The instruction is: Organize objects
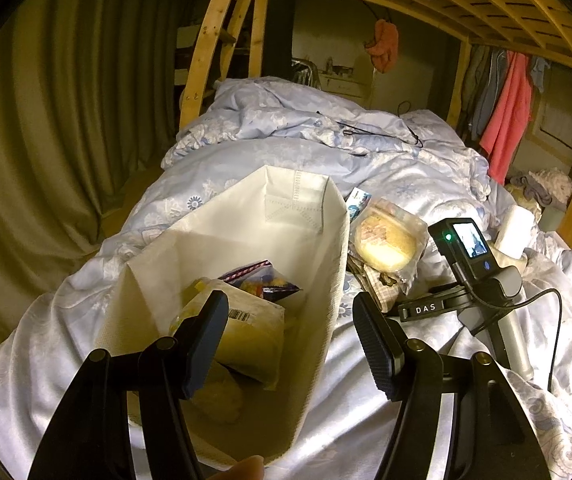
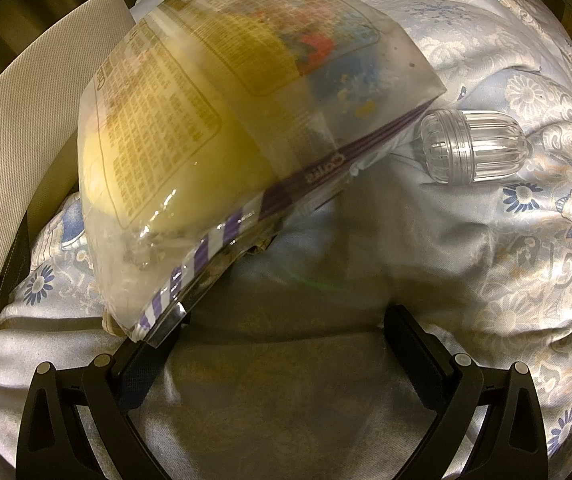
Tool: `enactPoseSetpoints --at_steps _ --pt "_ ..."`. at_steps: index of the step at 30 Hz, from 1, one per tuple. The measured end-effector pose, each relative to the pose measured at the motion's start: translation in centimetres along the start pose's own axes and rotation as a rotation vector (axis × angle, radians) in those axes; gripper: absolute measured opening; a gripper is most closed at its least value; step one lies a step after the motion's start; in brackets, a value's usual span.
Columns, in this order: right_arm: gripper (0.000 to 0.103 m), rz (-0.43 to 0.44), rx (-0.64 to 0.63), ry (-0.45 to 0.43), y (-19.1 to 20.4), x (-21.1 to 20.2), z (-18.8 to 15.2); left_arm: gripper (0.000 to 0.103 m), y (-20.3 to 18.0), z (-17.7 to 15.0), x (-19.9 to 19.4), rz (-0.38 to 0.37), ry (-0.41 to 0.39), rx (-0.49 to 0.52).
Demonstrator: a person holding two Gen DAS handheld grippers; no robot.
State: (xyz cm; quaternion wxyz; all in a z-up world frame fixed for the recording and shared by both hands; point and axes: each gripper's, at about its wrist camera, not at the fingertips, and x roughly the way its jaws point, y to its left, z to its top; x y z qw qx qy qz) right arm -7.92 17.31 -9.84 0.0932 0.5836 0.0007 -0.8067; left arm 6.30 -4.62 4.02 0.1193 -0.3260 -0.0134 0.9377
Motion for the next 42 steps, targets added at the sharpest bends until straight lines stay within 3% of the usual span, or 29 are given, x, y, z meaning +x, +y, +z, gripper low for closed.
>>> enactPoseSetpoints --at_steps 13,25,28,30,33,35,38,42 --pt "0.103 0.005 0.001 -0.012 -0.2 -0.6 0.1 0.064 -1.8 -0.1 0.2 0.031 -0.008 0.073" --pt "0.103 0.006 0.003 -0.003 -0.6 -0.8 1.2 0.064 -2.2 -0.3 0.4 0.039 0.004 0.079" --pt "0.103 0.052 0.017 0.035 -1.4 -0.8 1.9 0.064 -2.2 -0.3 0.3 0.036 0.005 0.076" --pt "0.100 0.104 0.045 -0.003 -2.3 -1.9 1.7 0.064 -2.1 -0.3 0.2 0.030 0.003 0.071" --pt "0.086 0.211 0.124 -0.091 -4.2 -5.0 0.9 0.064 -2.1 -0.3 0.2 0.024 -0.003 0.069" --pt "0.086 0.323 0.167 -0.159 -5.3 -7.4 0.9 0.064 -2.2 -0.3 0.1 0.023 -0.006 0.075" --pt "0.086 0.425 0.255 -0.283 -6.7 -10.4 1.4 0.064 -2.2 -0.4 0.2 0.021 -0.008 0.079" --pt "0.086 0.485 0.344 -0.362 -6.0 -10.2 1.9 0.064 -2.1 -0.4 0.5 0.023 -0.002 0.077"
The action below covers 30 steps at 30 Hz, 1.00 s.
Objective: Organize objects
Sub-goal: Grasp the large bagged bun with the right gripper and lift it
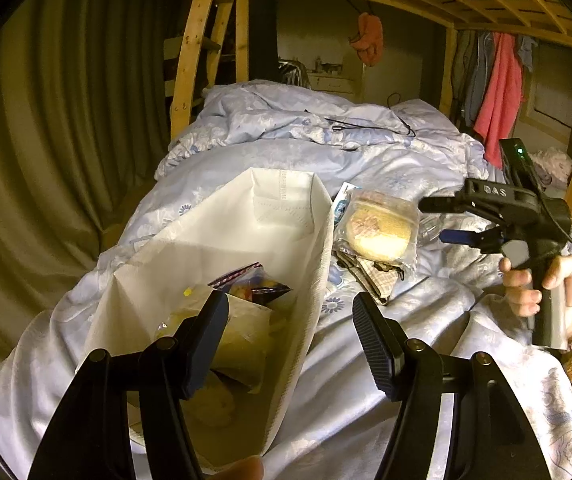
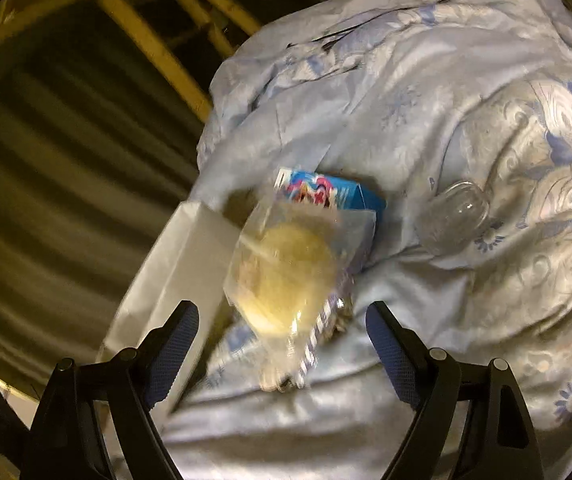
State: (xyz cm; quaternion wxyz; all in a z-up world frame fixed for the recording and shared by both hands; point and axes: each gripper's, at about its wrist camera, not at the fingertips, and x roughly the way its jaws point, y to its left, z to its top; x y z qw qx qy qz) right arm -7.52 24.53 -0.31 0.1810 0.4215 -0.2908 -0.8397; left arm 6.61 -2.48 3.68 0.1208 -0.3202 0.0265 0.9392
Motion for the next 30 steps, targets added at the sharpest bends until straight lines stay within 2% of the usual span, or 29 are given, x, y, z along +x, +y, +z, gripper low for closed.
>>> enactPoseSetpoints --at_steps 4,6,7,8,11,14,16,20,24,30 --pt "0.085 -0.012 0.101 0.007 -0.7 1.7 -0.9 0.064 -0.1 0.0 0.2 -0.001 0.005 0.003" --pt "0.068 0.018 0.120 0.024 -1.7 2.6 -1.0 0.064 -0.1 0.1 0.2 0.001 0.007 0.004" --pt "0.049 0.034 0.117 0.034 -1.6 2.6 -1.4 0.064 -0.1 0.1 0.2 0.001 0.007 0.004" --pt "0.043 0.016 0.108 0.032 -1.5 3.0 -1.4 0.064 -0.1 0.1 0.2 0.001 0.006 0.004" --pt "0.030 0.056 0.042 -0.014 -1.2 1.7 -2.1 0.064 0.0 0.1 0.1 -0.004 0.002 -0.002" --pt "0.027 0.038 -0.052 -0.103 0.4 -0.5 -2.1 0.064 -0.2 0.2 0.0 -0.004 -0.003 0.003" --pt "0.026 0.061 -0.080 -0.141 1.1 -1.7 -1.9 0.064 -0.1 0.1 0.0 -0.006 -0.006 0.005" --pt "0.023 0.145 -0.094 -0.158 2.1 -3.2 -2.1 0.064 0.1 0.2 -0.2 -0.008 -0.014 -0.004" --pt "0.022 0.163 -0.131 -0.166 3.7 -4.8 -3.2 0.064 0.9 0.3 -0.6 -0.007 -0.030 -0.026" --pt "0.022 0.223 -0.212 -0.215 7.8 -6.8 -3.0 0.064 2.9 0.8 -2.4 0.007 -0.091 -0.083"
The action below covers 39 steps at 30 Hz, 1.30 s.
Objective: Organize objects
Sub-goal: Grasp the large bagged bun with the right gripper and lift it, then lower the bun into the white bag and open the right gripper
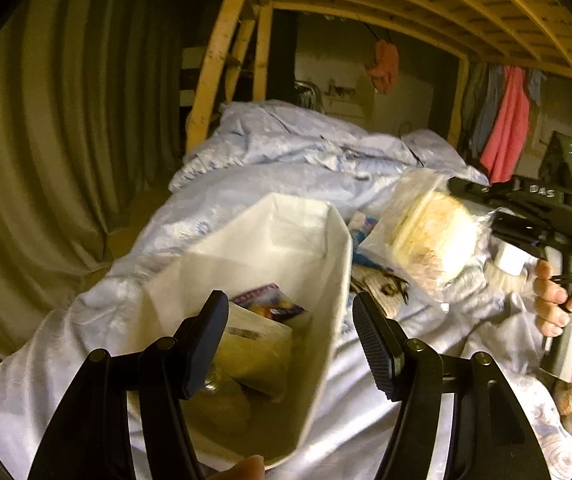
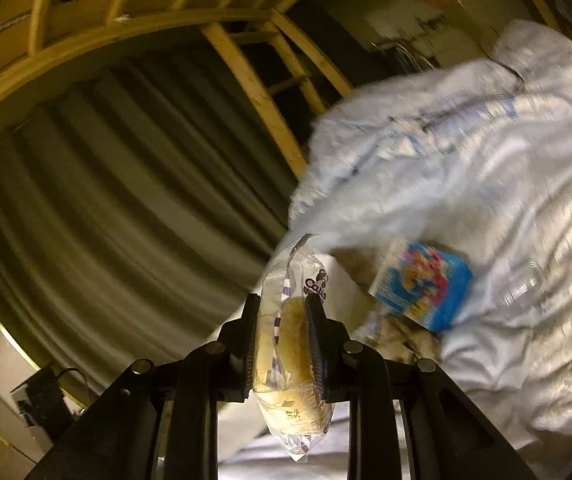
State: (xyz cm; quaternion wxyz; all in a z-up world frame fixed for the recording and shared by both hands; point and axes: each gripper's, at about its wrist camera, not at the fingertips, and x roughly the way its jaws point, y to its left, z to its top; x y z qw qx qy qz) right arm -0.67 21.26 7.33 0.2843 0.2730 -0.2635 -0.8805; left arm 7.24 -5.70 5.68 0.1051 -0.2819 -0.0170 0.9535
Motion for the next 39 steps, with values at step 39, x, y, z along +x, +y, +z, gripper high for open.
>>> enactPoseSetpoints --at_steps 39 --pt "0.042 0.289 -0.168 0.539 7.8 18.9 -6.9 0.064 2.7 -0.2 0.8 0.093 0.103 -0.075"
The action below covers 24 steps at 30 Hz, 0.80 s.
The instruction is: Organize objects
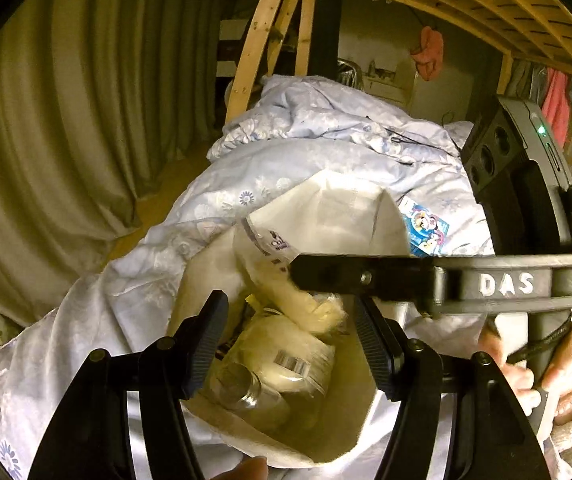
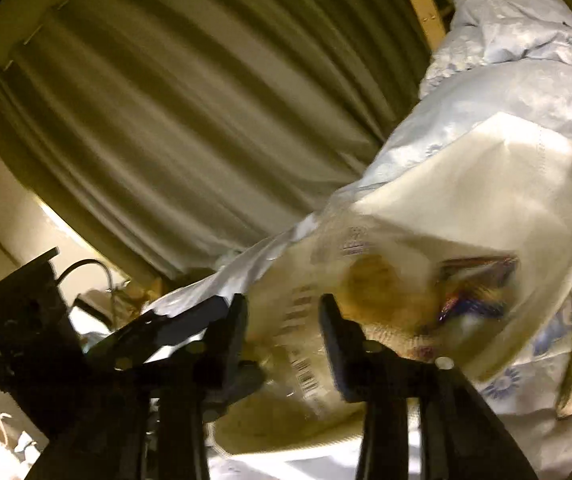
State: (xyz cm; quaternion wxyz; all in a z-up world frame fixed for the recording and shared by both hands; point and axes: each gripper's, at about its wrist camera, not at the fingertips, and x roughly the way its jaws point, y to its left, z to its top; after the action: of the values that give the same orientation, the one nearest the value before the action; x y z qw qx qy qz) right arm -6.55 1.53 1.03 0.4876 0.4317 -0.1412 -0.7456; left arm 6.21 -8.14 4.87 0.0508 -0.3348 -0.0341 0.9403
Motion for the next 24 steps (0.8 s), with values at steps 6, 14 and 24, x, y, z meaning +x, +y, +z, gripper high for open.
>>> enactPoseSetpoints --at_steps 6,14,24 --pt "0.045 -0.025 -0.097 -0.031 2.6 -1.4 -0.7 0.064 -0.1 0.2 -0.7 -0.026 -0.044 0.002" --pt "0.061 -0.310 -0.247 -0.184 4.9 -7.3 -2.8 0.064 -1.6 0.3 -1.6 -0.129 -0.109 0.043" --pt "0.061 -0.748 -0.070 -0.113 -4.7 -10.4 -4.5 0.064 -4.6 -0.7 1.6 -0.092 0.001 0.161"
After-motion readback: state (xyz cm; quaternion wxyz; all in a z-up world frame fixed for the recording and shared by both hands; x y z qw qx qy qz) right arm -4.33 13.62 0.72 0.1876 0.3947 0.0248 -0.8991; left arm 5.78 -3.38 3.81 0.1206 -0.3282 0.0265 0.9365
